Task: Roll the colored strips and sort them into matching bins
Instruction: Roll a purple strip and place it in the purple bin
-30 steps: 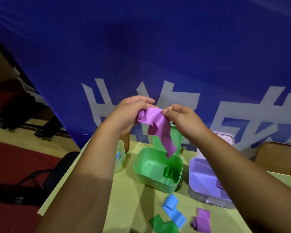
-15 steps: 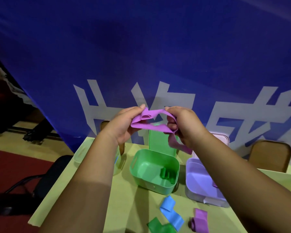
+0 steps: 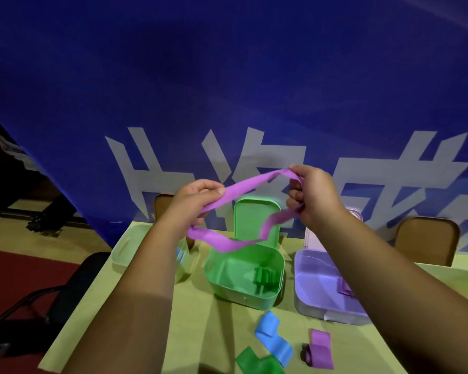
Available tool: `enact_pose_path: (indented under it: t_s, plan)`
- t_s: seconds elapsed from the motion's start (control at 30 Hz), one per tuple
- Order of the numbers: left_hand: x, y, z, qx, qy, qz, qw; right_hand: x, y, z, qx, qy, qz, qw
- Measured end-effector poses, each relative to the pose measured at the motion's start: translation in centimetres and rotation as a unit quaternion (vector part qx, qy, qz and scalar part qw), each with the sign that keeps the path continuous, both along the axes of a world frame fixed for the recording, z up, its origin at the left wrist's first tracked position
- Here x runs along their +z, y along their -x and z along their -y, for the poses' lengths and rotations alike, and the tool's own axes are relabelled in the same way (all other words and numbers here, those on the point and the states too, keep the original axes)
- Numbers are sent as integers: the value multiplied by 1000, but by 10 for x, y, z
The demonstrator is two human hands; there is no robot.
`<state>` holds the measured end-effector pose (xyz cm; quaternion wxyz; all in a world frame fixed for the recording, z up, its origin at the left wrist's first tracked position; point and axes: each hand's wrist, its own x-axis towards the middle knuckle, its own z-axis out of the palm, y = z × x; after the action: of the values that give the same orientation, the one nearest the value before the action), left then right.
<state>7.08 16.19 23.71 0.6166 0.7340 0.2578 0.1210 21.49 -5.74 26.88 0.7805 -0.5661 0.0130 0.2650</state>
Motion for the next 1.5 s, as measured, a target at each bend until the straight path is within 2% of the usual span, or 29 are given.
enact_pose_path:
  t_s: [0.13, 0.23, 0.33, 0.43, 0.63, 0.67, 0.73, 0.77, 0.8, 1.13, 1.33, 1.5]
  plan:
    - [-3, -1, 2, -14, -154, -68, 986, -2, 0, 5, 14, 20, 12, 1000]
    - [-6, -3, -2, -21, -240, -115, 964, -1, -5, 10, 40, 80, 58, 994]
    - [-6, -10, -2, -35, -201, -93, 975, 0, -7, 14, 82, 154, 116, 978]
    - [-6, -20, 3, -63, -126, -35, 989, 2, 2, 11, 120, 157, 160, 967]
    - [-9, -39, 25, -61, -214, -111, 969, 4, 14, 7, 155, 173, 206, 951]
    - [-8, -41, 31, -51, -173, -113, 977, 5, 15, 7, 155, 164, 199, 954]
    - [-5, -43, 45, -34, 31, -93, 995, 4, 16, 9, 159, 156, 196, 955]
    - [-2, -43, 51, -37, 119, -83, 989, 4, 17, 10, 159, 154, 196, 955]
    - [-1, -43, 55, -47, 158, -81, 983, 4, 18, 10, 155, 154, 196, 956]
    - [-11, -40, 76, -108, 158, -182, 965, 3, 28, 19, 160, 134, 137, 968]
    - [-19, -34, 72, -109, 198, -148, 963, -3, 29, 23, 165, 148, 167, 961]
    - [-20, -28, 68, -133, 174, -139, 966, -7, 32, 26, 179, 193, 229, 937]
